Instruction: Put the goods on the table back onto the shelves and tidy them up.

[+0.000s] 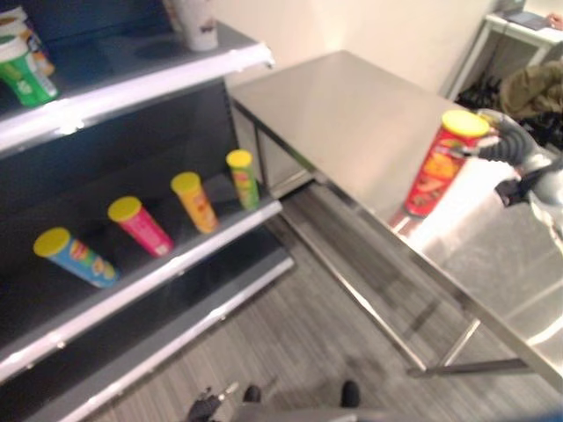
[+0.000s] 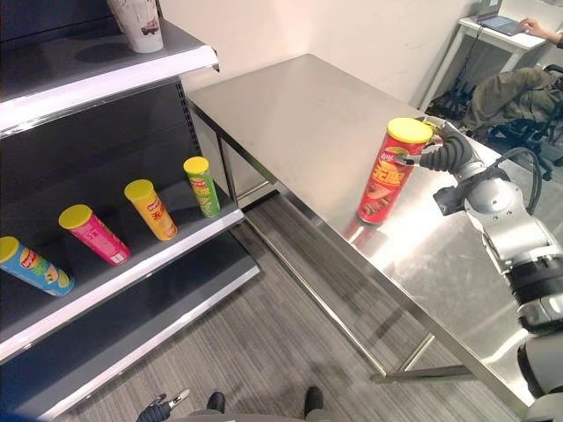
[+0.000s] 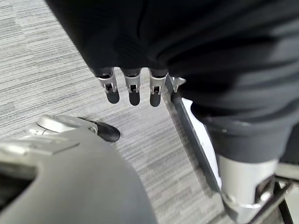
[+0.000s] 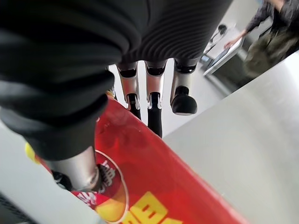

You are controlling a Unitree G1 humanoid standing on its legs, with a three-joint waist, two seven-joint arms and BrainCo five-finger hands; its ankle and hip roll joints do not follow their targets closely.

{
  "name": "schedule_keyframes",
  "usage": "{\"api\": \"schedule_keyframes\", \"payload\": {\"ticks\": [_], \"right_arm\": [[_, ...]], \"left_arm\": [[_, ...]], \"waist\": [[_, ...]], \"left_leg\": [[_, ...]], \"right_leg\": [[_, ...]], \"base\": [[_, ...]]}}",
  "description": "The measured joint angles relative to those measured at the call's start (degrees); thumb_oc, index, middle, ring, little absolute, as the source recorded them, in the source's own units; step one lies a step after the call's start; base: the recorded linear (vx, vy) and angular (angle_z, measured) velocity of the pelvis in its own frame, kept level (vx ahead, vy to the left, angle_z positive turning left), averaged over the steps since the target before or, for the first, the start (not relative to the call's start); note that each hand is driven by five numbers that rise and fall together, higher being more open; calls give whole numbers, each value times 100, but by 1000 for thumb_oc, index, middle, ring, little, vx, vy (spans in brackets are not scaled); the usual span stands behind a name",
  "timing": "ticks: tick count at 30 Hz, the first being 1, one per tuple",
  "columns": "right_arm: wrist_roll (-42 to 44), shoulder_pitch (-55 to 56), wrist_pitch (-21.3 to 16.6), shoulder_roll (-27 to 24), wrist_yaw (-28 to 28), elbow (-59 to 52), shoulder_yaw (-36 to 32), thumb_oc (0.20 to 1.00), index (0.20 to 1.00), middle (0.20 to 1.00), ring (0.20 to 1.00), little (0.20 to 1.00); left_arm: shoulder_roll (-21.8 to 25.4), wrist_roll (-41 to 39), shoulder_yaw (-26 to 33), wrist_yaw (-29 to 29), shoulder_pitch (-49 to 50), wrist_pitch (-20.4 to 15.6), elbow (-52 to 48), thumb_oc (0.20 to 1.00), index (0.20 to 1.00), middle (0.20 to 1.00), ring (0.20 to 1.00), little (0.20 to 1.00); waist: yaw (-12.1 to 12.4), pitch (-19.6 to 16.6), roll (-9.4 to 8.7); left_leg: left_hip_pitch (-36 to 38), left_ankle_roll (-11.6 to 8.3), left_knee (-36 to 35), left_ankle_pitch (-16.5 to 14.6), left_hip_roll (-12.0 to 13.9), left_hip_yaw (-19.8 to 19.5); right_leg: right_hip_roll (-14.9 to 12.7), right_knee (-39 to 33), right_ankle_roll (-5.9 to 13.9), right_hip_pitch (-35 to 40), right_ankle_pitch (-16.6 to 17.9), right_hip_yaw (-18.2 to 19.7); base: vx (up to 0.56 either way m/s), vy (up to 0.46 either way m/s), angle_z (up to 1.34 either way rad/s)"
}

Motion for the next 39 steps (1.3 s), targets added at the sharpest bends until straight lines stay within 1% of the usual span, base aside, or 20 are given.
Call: {"api": "schedule_keyframes", "payload": {"ticks": [4, 10, 14, 15, 16, 17, 18, 19, 21, 23, 24, 25, 27, 28, 31, 35, 36, 37, 38, 39], "right_arm": [[6, 655, -34, 669, -276, -1227, -1033, 200, 200, 200, 200, 200], [7, 697, -290, 1250, -500, -2228, -1162, 200, 200, 200, 200, 200], [-2, 699, -427, 1352, -622, -2679, -1192, 200, 200, 200, 200, 200], [-12, 748, -423, 1313, -662, -2821, -1191, 200, 200, 200, 200, 200], [-16, 762, -426, 1370, -671, -2897, -1196, 200, 200, 200, 200, 200], [-19, 786, -418, 1512, -667, -2962, -1187, 200, 200, 200, 200, 200], [-37, 821, -401, 1656, -663, -3082, -1176, 200, 200, 200, 200, 200], [-47, 853, -399, 1719, -653, -3173, -1167, 200, 200, 200, 200, 200], [-90, 927, -388, 1750, -642, -3509, -1160, 200, 200, 200, 200, 200], [-136, 950, -428, 1663, -642, -3674, -1204, 200, 200, 200, 200, 200], [-164, 963, -445, 1655, -648, -3700, -1210, 200, 200, 200, 200, 200], [-220, 995, -437, 1736, -639, -3688, -1190, 200, 200, 200, 200, 200], [-231, 1085, -423, 1869, -510, -3542, -1198, 200, 200, 200, 200, 200], [-246, 1270, -356, 1990, -552, -3646, -1394, 200, 200, 200, 200, 200], [-285, 1467, -373, 2347, -600, -3771, -1501, 200, 200, 200, 200, 200], [-455, 1500, -397, 2358, -605, -3989, -1493, 200, 200, 200, 200, 200], [-466, 1548, -402, 2355, -606, -3990, -1509, 200, 200, 200, 200, 200], [-474, 1713, -401, 2346, -602, -4027, -1601, 200, 200, 200, 200, 200], [-501, 1776, -387, 2350, -602, -4023, -1629, 200, 200, 200, 200, 200], [-508, 1777, -388, 2329, -602, -3994, -1633, 200, 200, 200, 200, 200]], "left_arm": [[-9, 0, 3, 51, 18, 0, -3, 1000, 1000, 1000, 1000, 1000], [-135, -3, -4, 58, -4, -36, -23, 1000, 1000, 1000, 1000, 1000], [-244, -36, 10, 72, -15, -50, -52, 1000, 1000, 1000, 1000, 1000], [-279, -53, 28, 83, -55, -52, -74, 1000, 1000, 1000, 1000, 1000], [-290, -85, 37, 98, -49, -37, -18, 1000, 1000, 1000, 1000, 1000], [-267, -157, 91, 100, -69, -24, 32, 1000, 1000, 1000, 1000, 1000], [-248, -202, 178, 103, -69, 1, 136, 1000, 1000, 1000, 1000, 1000], [-247, -203, 226, 105, -51, 24, 186, 1000, 1000, 1000, 1000, 1000], [-236, -201, 270, 106, 36, 40, 227, 1000, 1000, 1000, 1000, 1000], [-250, -201, 219, 105, 62, 37, 210, 1000, 1000, 1000, 1000, 1000], [-240, -201, 216, 107, 25, 32, 172, 1000, 1000, 1000, 1000, 1000], [-122, -201, 215, 106, -28, 8, 78, 1000, 1000, 1000, 1000, 1000], [170, -201, 203, 112, -183, -1, 66, 1000, 1000, 1000, 1000, 1000], [271, -199, 86, 111, -366, 10, 245, 1000, 1000, 1000, 1000, 1000], [316, -192, -307, 108, -459, -58, 312, 1000, 1000, 1000, 1000, 1000], [477, -176, -299, 112, -352, -41, 349, 1000, 1000, 1000, 1000, 1000], [489, -176, -325, 114, -369, -36, 343, 1000, 1000, 1000, 1000, 1000], [509, -177, -485, 133, -421, -32, 337, 1000, 1000, 1000, 1000, 1000], [579, -176, -536, 138, -453, -34, 336, 1000, 1000, 1000, 1000, 1000], [664, -177, -591, 151, -470, -35, 326, 1000, 1000, 1000, 1000, 1000]], "waist": [[-3, 8, 75], [145, 71, 274], [261, 219, 405], [156, 257, 393], [213, 284, 435], [304, 342, 310], [302, 384, 206], [296, 409, 170], [122, 411, 120], [-60, 328, 292], [-102, 309, 311], [-150, 321, 111], [-35, 275, -249], [-107, 254, -335], [-144, 194, -211], [-21, 177, -148], [-43, 220, -42], [-93, 261, 70], [-197, 292, 124], [-258, 284, 39]], "left_leg": [[11, -4, 2, 15, 5, -8], [-140, 2, 201, 37, -2, -158], [-593, -35, 566, 174, -52, -266], [-726, 74, 527, 338, -69, -23], [-684, 216, 275, 289, 33, 287], [-600, 363, 267, 152, 106, 657], [-575, 460, 395, 92, 129, 856], [-515, 457, 468, 90, 188, 901], [-156, 185, 695, -36, 541, 1147], [254, 128, 522, 114, 781, 1138], [313, -49, 346, 21, 759, 1140], [292, -188, 253, 63, 620, 1105], [231, -245, 264, -8, 423, 1009], [-154, -129, 716, -229, 322, 949], [-108, 9, 680, -211, 79, 669], [-70, 237, 294, 123, -169, 512], [-33, 334, 216, 139, -155, 469], [-17, 376, 156, 174, -68, 305], [-6, 377, 93, 228, -3, 119], [-22, 349, 86, 279, -82, 19]], "right_leg": [[10, -2, 1, 15, -2, 0], [38, -25, 43, 80, -66, -126], [101, 0, 51, 73, -138, -227], [78, -29, -111, 88, -248, -256], [119, 0, -143, 111, -248, -418], [-1, -29, -289, 113, -151, -558], [-107, -1, -302, 160, -168, -583], [-134, 1, -296, 203, -166, -604], [-265, 3, -146, 427, -101, -833], [-237, 3, 58, 586, -116, -955], [-262, 3, 121, 581, -95, -972], [-386, 2, 125, 523, -87, -910], [-639, 6, 113, 459, 38, -720], [-828, 8, 152, 624, 66, -761], [-1018, 452, -60, 657, 188, -813], [-1255, 1239, -278, 53, 360, -301], [-1207, 1387, -172, -59, 21, -148], [-750, 1306, -111, -77, -492, 481], [-319, 1043, -147, -58, -640, 891], [-15, 975, -84, -101, -694, 983]], "base": [[-31, -105, 0], [-92, -140, 15], [-154, -98, 59], [-71, 69, 116], [-71, 97, 102], [-68, 171, 52], [-15, 149, 26], [-29, 186, 28], [-51, 155, 47], [-18, 35, 53], [0, 0, 38], [-84, 308, 22], [-186, 776, 39], [-177, 681, 99], [-133, 365, 79], [-51, 269, 13], [-19, 255, 41], [-21, 146, 66], [-31, 92, 85], [-37, 106, 98]]}}
